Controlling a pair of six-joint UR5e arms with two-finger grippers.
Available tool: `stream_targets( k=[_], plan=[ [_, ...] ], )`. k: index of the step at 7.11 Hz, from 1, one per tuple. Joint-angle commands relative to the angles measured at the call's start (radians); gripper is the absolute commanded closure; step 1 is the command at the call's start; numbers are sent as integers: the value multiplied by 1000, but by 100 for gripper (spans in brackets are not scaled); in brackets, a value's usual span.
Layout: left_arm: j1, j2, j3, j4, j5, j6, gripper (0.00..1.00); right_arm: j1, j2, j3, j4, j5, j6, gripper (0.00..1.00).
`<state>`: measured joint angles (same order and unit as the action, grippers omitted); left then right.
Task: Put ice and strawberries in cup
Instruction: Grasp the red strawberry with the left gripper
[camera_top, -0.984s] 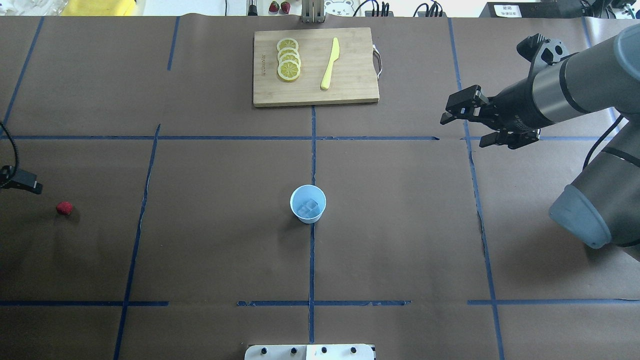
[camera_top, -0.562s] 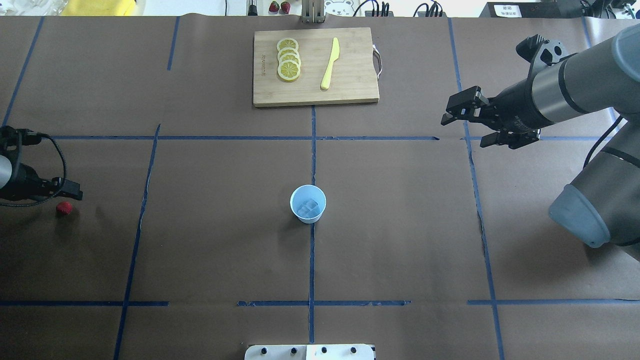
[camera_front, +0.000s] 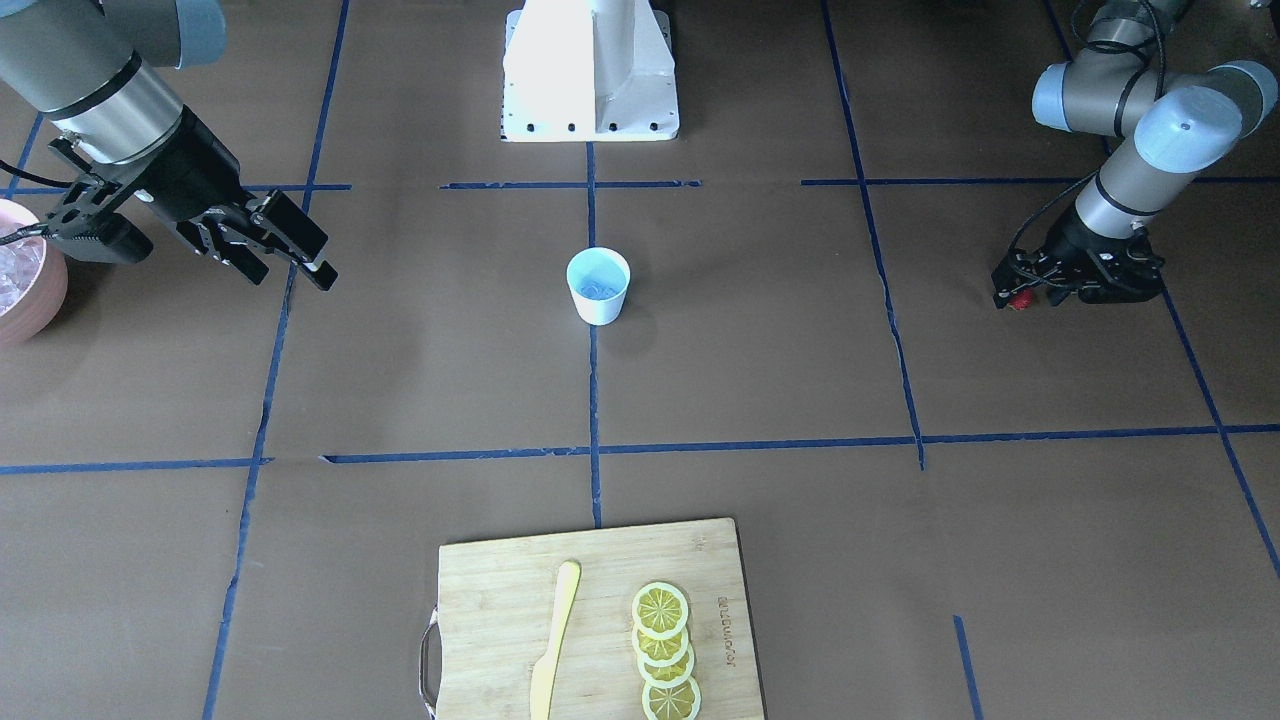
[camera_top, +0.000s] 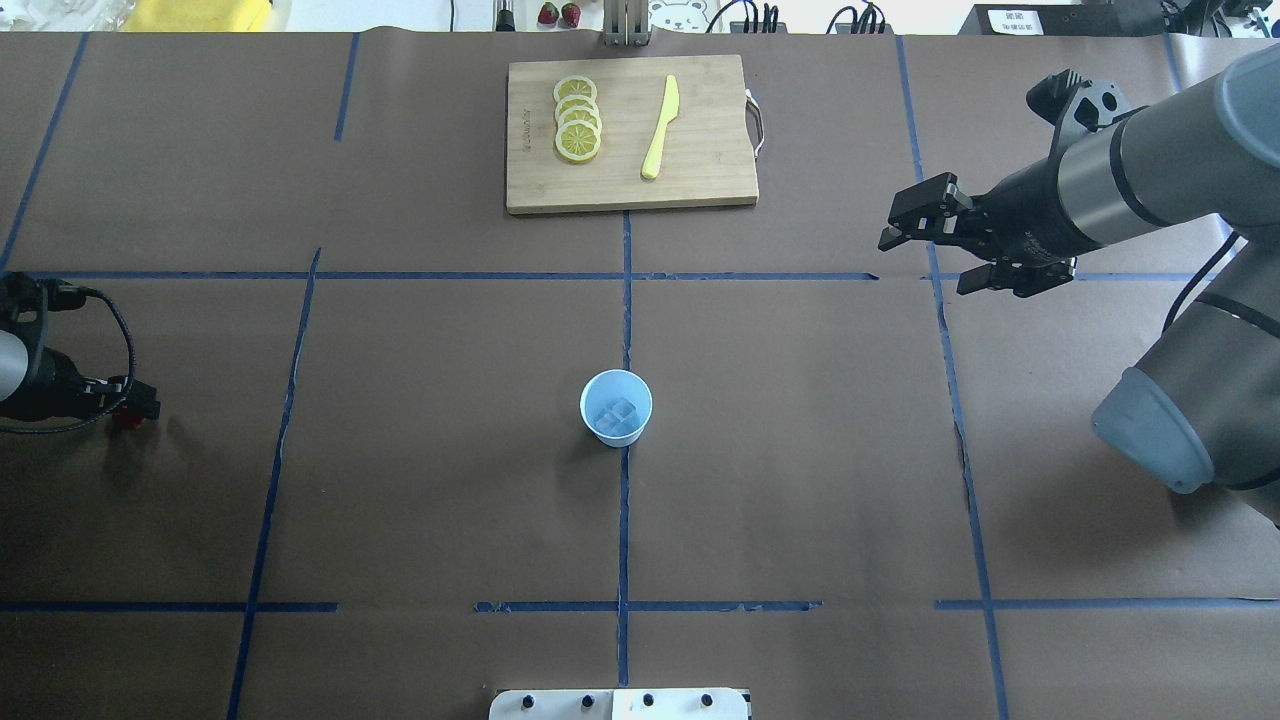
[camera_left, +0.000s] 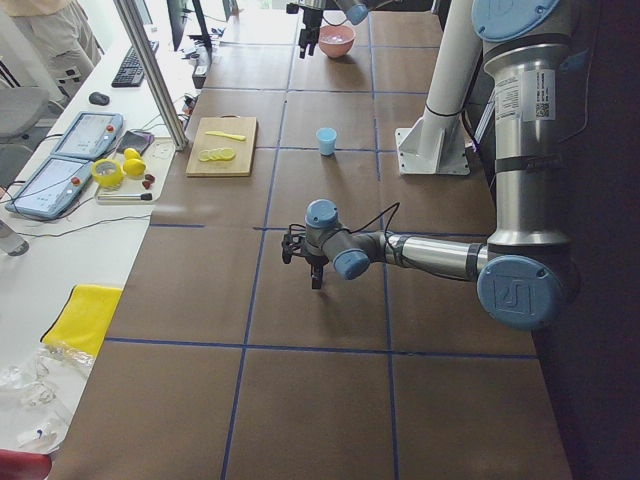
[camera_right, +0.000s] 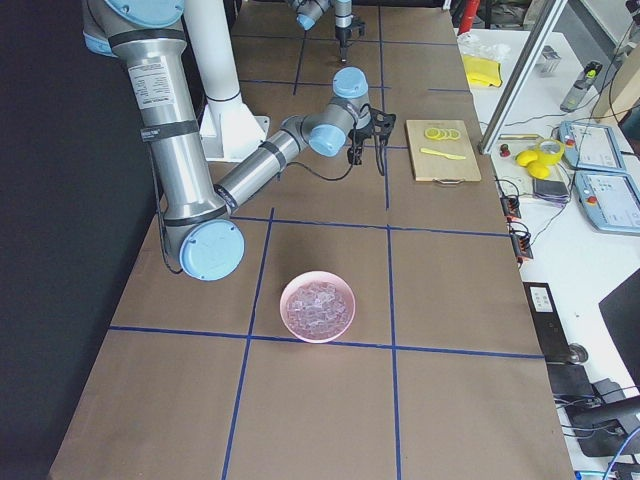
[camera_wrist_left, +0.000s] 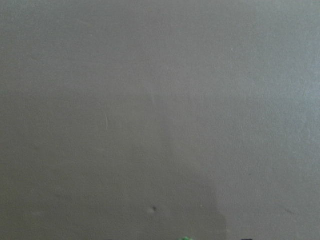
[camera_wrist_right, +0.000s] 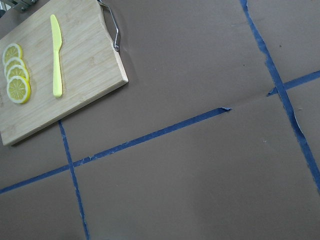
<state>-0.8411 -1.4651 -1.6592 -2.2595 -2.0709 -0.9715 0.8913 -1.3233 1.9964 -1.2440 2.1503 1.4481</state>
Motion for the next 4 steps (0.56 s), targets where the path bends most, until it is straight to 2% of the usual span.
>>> stream_targets(
  k=[1, 2, 3, 4],
  plan=[
    [0, 2, -4, 0, -5, -1, 100, -2, 3, -2, 0, -1, 0, 0],
    [0, 0, -31, 0, -9, -4, 100, 0, 3, -1, 0, 0, 0, 0],
    [0, 0, -107, 14, -73, -12, 100, 0, 1, -1, 1, -1, 0, 0],
    [7, -30, -173, 18, -133, -130, 100, 0, -2, -1, 1, 0, 0, 0]
  ],
)
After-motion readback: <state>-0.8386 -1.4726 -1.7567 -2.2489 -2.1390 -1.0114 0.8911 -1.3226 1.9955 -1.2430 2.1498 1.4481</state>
